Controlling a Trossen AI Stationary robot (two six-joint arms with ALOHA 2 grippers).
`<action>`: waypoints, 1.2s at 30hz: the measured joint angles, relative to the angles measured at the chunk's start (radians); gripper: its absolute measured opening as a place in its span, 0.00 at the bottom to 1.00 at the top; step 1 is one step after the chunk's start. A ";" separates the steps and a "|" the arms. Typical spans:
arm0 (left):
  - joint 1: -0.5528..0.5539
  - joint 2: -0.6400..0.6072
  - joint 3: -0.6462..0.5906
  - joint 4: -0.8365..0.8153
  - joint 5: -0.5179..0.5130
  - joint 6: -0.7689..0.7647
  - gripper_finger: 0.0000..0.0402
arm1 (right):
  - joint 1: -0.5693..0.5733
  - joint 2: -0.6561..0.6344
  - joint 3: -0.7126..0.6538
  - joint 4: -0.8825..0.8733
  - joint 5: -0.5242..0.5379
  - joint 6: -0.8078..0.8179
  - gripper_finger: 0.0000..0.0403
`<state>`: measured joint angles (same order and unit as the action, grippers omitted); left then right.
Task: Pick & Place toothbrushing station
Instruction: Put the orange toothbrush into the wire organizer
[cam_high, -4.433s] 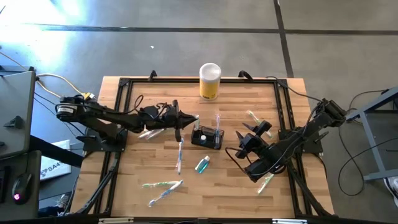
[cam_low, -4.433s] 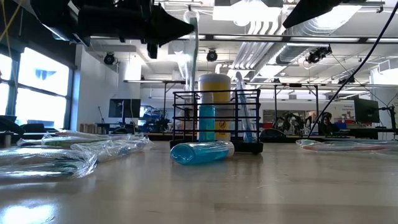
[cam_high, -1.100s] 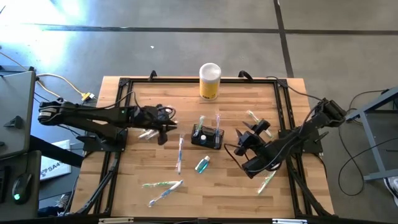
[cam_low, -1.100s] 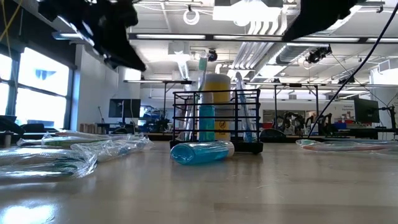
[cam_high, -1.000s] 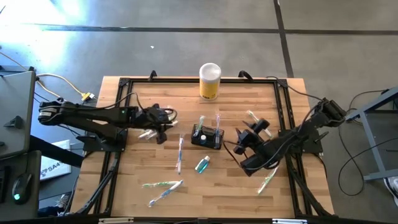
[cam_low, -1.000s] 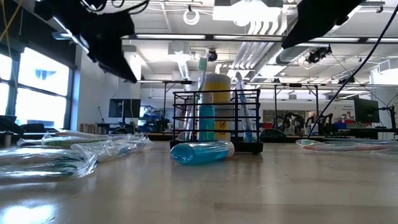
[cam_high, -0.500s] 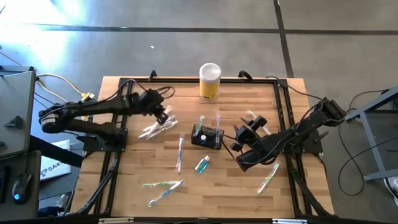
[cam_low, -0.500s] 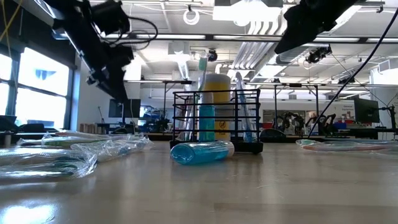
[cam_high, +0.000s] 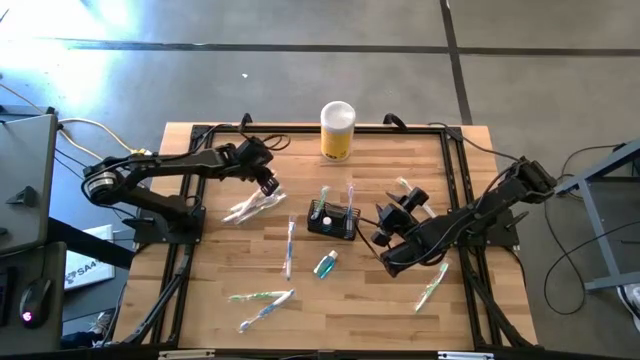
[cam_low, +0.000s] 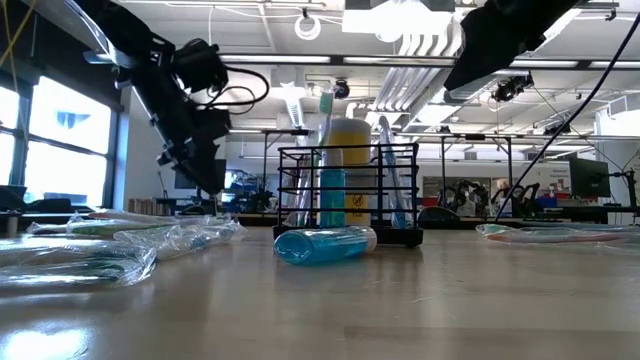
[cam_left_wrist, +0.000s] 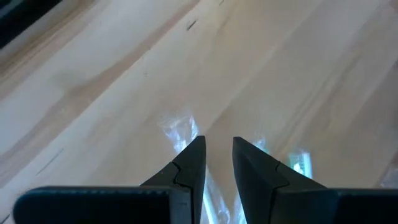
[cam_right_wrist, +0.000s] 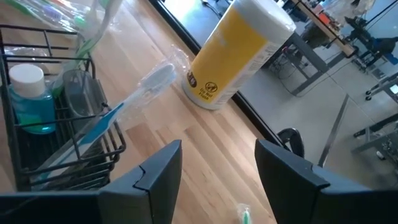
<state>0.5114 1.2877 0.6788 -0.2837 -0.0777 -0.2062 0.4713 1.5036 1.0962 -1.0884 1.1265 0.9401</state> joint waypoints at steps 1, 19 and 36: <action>0.000 0.000 0.000 0.000 0.001 0.000 0.19 | 0.000 0.000 0.000 0.001 0.002 -0.001 0.49; 0.000 0.000 0.000 -0.059 -0.014 -0.012 0.36 | 0.000 0.000 0.000 0.001 0.045 -0.003 0.49; -0.001 0.012 0.000 -0.119 -0.032 -0.172 0.49 | 0.000 0.000 0.000 0.002 0.042 -0.003 0.49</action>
<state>0.5106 1.2998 0.6785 -0.4026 -0.1102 -0.3782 0.4710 1.5036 1.0966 -1.0868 1.1687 0.9371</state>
